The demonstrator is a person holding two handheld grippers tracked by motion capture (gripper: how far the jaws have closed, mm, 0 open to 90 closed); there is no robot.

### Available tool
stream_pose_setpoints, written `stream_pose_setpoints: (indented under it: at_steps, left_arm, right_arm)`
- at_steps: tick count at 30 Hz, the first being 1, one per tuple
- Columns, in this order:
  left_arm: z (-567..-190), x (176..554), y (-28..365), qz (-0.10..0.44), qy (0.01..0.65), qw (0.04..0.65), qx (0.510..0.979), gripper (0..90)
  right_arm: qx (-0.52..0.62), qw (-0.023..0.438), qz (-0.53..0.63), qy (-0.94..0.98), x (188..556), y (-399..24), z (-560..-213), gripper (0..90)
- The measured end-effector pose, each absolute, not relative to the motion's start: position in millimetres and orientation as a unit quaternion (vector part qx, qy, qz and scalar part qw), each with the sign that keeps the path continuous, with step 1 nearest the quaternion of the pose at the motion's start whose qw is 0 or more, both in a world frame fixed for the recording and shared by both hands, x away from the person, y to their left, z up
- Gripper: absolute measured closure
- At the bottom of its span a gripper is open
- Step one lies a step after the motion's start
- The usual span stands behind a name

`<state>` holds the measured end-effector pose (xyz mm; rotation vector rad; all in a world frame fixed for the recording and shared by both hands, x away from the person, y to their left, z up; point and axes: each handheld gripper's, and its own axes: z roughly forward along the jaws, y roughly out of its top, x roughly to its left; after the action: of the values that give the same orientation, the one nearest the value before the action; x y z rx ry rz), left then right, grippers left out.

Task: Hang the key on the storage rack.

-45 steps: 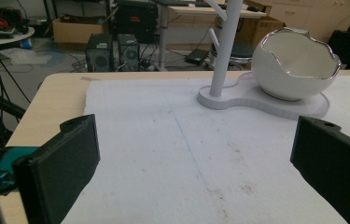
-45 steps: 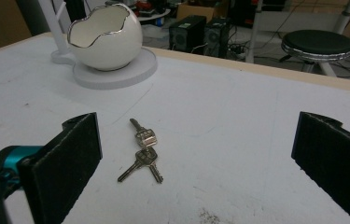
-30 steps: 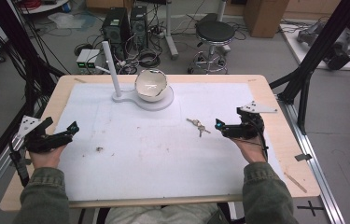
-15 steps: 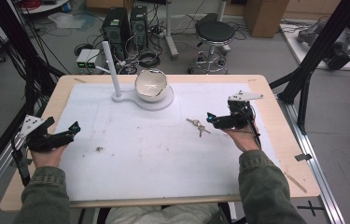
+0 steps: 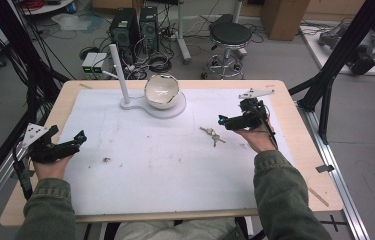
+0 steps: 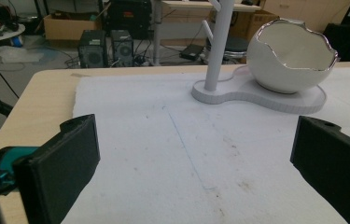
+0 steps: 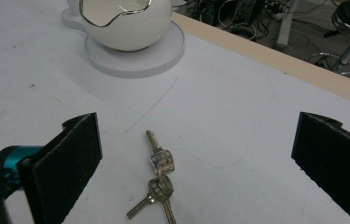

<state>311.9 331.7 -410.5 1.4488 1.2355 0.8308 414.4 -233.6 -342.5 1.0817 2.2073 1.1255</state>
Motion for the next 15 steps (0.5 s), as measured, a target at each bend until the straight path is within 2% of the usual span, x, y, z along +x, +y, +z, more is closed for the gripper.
stream_pose_setpoints:
  at_steps: [15]
  left_arm:
    - [-411.8, 313.2, 331.3, 0.343, 0.512, 0.507, 0.603, 1.7]
  right_arm:
    - [0.389, 0.191, 0.384, 0.815, 439.8, -214.8, -347.6, 0.6]
